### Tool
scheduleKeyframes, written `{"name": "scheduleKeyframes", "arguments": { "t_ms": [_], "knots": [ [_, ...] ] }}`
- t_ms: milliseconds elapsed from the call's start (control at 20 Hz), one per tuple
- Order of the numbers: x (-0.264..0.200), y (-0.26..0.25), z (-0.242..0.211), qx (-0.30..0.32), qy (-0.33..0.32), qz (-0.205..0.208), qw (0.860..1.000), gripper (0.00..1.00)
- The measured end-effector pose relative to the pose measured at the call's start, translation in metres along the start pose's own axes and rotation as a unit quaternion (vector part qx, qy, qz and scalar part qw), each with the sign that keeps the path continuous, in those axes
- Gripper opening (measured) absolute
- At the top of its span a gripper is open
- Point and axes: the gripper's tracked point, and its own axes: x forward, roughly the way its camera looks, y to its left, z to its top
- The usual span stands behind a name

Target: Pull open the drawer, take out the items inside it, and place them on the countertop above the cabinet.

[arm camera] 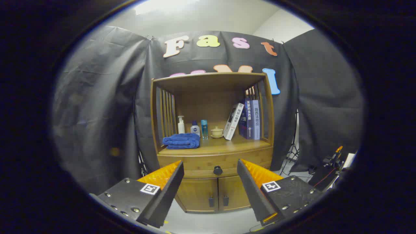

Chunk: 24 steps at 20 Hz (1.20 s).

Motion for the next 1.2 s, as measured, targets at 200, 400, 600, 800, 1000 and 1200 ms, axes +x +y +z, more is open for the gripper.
{"name": "scheduleKeyframes", "arguments": {
  "t_ms": [200,400,600,800,1000,1200],
  "knots": [
    [0.0014,0.0033,-0.0079,0.005,0.008,0.005,1.0,0.99],
    [0.0007,0.0052,-0.0078,-0.005,0.003,0.005,1.0,0.99],
    [0.0001,0.0068,-0.0057,-0.006,-0.003,0.006,1.0,0.99],
    [-0.0011,0.0079,-0.0062,-0.003,-0.005,0.007,1.0,0.99],
    [-0.0007,0.0071,-0.0051,-0.005,-0.007,0.007,1.0,0.99],
    [-0.0015,0.0053,-0.003,-0.004,-0.014,0.005,1.0,0.99]
  ]
}}
